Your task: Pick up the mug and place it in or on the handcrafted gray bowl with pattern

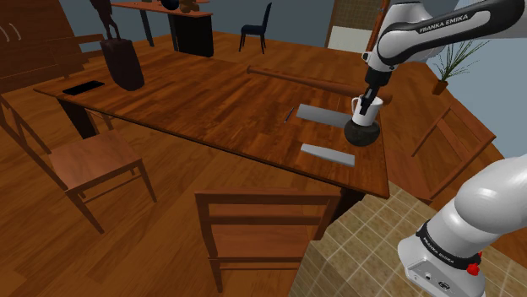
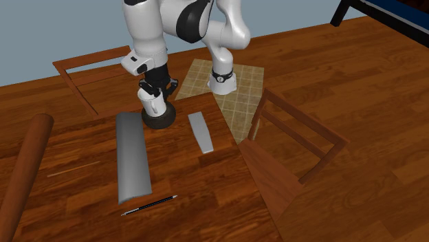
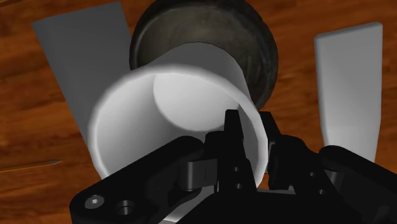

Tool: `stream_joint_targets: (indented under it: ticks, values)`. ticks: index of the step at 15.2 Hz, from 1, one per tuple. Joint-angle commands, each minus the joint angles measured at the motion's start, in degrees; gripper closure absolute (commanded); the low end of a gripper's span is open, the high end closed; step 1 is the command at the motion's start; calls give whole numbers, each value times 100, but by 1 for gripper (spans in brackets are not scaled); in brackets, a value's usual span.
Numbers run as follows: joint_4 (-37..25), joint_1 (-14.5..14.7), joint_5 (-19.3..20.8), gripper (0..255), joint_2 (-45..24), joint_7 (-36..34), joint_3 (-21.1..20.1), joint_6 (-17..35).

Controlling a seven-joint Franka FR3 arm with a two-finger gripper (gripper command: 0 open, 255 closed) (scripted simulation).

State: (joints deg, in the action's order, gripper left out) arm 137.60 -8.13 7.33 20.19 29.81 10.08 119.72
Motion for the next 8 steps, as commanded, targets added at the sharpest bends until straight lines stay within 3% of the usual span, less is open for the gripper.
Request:
stream_joint_targets:
  ticks: [1,6,8]
  values:
    - [0,0,0,0,0,0,0,1]
    - [0,0,0,0,0,0,0,1]
    - [-272,11,-15,0,135,-1,-37,-408]
